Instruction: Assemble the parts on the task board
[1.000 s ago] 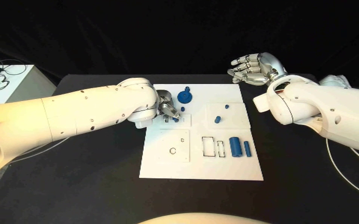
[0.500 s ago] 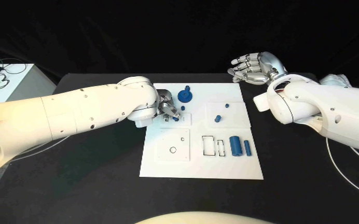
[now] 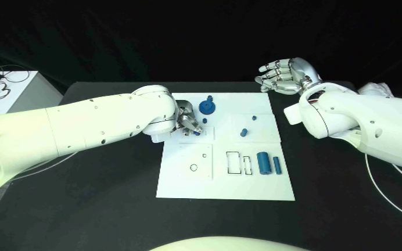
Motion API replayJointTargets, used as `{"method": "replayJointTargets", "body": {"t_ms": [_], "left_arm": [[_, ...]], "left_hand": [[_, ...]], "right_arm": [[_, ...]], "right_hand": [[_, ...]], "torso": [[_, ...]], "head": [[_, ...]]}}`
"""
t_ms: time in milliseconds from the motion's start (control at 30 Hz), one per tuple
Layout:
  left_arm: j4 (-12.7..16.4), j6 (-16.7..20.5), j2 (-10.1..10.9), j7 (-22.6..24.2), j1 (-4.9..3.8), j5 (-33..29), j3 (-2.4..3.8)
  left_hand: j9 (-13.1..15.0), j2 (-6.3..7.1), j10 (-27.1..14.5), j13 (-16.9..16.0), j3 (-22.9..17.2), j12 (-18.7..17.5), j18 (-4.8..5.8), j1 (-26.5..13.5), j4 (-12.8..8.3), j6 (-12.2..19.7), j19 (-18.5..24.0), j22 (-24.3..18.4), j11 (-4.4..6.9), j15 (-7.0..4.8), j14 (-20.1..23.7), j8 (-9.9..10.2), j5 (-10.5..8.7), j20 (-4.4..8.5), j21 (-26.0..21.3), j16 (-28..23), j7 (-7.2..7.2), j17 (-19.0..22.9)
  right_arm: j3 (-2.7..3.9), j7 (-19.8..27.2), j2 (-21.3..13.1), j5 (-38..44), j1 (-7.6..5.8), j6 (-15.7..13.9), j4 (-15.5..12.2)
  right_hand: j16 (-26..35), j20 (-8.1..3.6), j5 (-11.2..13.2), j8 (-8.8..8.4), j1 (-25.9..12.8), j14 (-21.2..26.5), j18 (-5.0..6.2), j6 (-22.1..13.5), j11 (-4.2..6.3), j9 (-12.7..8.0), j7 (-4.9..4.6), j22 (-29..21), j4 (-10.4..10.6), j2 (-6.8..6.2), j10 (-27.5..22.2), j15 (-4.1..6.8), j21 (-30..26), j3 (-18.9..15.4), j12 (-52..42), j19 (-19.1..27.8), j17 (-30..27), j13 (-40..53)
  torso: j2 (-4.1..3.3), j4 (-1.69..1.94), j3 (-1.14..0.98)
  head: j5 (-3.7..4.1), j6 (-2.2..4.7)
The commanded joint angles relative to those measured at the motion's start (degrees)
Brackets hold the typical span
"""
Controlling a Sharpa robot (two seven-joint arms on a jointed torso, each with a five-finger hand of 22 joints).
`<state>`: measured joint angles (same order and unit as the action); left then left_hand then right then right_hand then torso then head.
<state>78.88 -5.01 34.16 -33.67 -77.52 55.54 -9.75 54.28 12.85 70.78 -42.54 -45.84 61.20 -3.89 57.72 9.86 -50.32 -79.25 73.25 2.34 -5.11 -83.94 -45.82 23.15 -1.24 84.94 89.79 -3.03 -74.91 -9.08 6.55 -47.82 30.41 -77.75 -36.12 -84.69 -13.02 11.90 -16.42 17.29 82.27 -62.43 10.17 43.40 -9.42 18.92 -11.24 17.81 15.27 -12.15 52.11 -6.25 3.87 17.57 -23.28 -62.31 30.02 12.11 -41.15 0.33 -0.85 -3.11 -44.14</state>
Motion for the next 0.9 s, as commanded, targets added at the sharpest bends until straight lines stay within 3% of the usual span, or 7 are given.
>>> {"method": "replayJointTargets", "body": {"t_ms": [33, 533, 900], "left_arm": [[0.28, -2.54, -0.08, -0.38, 0.33, -0.75, -0.24], [-0.18, -3.20, -0.49, -0.81, 0.32, -0.65, -0.24], [-1.09, -5.76, -1.48, -1.41, 0.31, -1.00, -0.24]], "left_hand": [[-0.03, -0.52, 0.21, -0.07, -11.49, 0.17, 0.45, -0.09, -11.72, -1.89, -0.30, 0.08, 0.18, -0.28, -6.06, -0.33, 0.18, -0.04, 0.24, 0.21, 1.57, -15.09], [-0.03, -0.52, 0.21, -0.07, -11.49, 0.17, 0.45, -0.09, -11.72, -1.89, -0.30, 0.08, 0.18, -0.28, -6.06, -0.33, 0.18, -0.04, 0.24, 0.21, 1.57, -15.09], [-0.08, -0.55, 0.21, 0.26, -11.43, -0.01, 0.46, -0.29, -11.63, -1.99, -0.31, 0.08, 0.18, -0.31, -6.06, -0.34, 0.11, 0.02, 0.24, 0.21, 1.57, -15.09]], "right_arm": [[0.01, 0.30, 0.02, 0.61, 0.03, 0.79, 0.00], [0.01, 0.31, 0.05, 0.62, 0.05, 0.81, 0.02], [0.01, -0.59, -0.05, 1.68, 0.05, 0.17, 0.01]], "right_hand": [[0.28, 0.26, -0.26, 0.24, -0.45, 0.34, 0.20, -0.32, -0.33, -0.06, -2.53, -0.05, 0.10, -0.22, 0.08, -0.05, -0.22, 0.25, -0.20, 0.21, -0.08, -0.05], [0.33, 0.28, -0.25, 0.25, -0.46, 0.36, 0.21, -0.34, -0.34, -0.08, -2.54, -0.14, 0.09, -0.23, 0.07, -0.06, -0.21, 0.26, -0.22, 0.25, -0.10, -0.12], [0.39, 0.31, -0.26, 0.29, -0.57, 0.37, 0.22, -0.34, -0.36, -0.09, -2.55, -0.28, 0.12, -0.24, 0.08, -0.07, -0.20, 0.25, -0.28, 0.30, -0.13, -0.23]], "torso": [[-0.04, -0.01, -0.02], [-0.05, 0.00, -0.03], [0.01, 0.00, -0.05]], "head": [[-0.01, -0.10], [-0.02, -0.25], [0.01, -0.52]]}}
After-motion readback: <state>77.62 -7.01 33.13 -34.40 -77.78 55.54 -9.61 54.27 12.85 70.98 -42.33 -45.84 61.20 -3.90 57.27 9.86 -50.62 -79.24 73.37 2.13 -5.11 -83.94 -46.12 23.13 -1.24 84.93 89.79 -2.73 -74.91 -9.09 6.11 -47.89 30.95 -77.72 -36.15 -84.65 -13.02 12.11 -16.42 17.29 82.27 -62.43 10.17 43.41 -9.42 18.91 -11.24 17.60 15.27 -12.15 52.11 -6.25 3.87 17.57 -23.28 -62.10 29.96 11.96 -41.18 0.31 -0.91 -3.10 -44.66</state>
